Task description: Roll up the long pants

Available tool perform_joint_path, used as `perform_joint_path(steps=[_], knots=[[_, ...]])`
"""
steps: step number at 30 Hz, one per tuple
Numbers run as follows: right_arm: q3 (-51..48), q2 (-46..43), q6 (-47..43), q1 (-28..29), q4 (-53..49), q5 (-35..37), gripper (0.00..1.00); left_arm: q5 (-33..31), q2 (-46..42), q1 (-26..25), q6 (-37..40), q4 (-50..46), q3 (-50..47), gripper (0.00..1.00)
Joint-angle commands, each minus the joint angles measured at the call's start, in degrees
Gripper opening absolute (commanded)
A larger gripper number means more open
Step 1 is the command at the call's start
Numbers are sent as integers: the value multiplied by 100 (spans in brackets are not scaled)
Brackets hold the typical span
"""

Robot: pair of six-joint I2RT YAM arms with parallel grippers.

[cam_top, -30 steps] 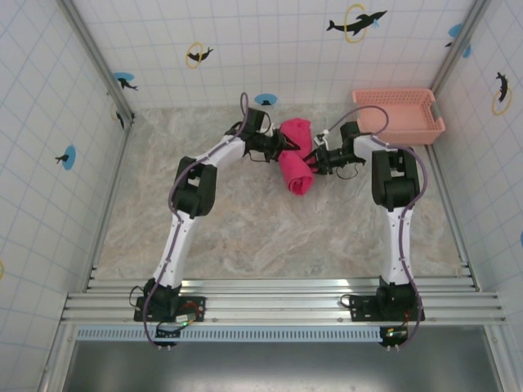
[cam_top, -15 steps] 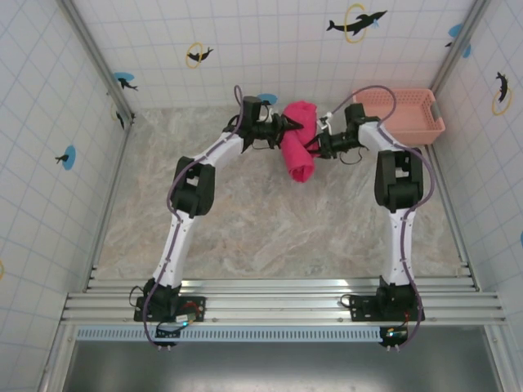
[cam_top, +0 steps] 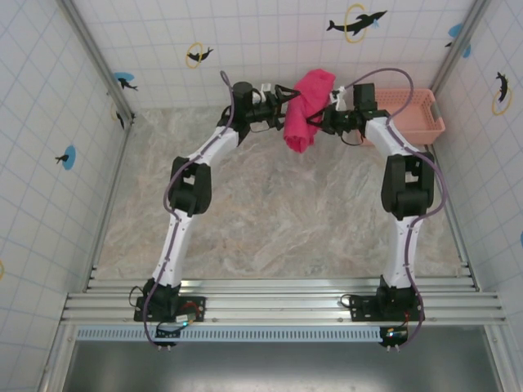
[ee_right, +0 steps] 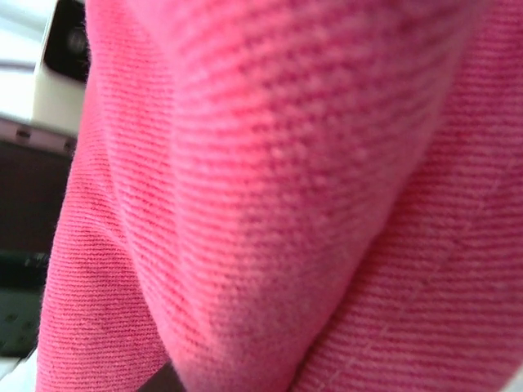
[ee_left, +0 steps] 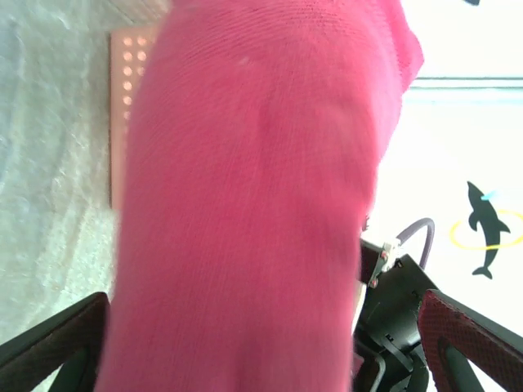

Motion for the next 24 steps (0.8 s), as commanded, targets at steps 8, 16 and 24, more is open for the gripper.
perform_joint_path(steps=[8, 16, 24], knots=[[44, -720, 161, -315, 2049, 2213, 0, 104, -1556, 544, 1072, -402, -1790, 97], [-1031, -1708, -125, -658, 2498, 4206, 0, 359, -2053, 795, 2223, -1359, -2608, 97], [-1829, -2077, -36, -907, 3182, 5430, 0, 575, -2096, 966, 2722, -1939, -2763, 98]])
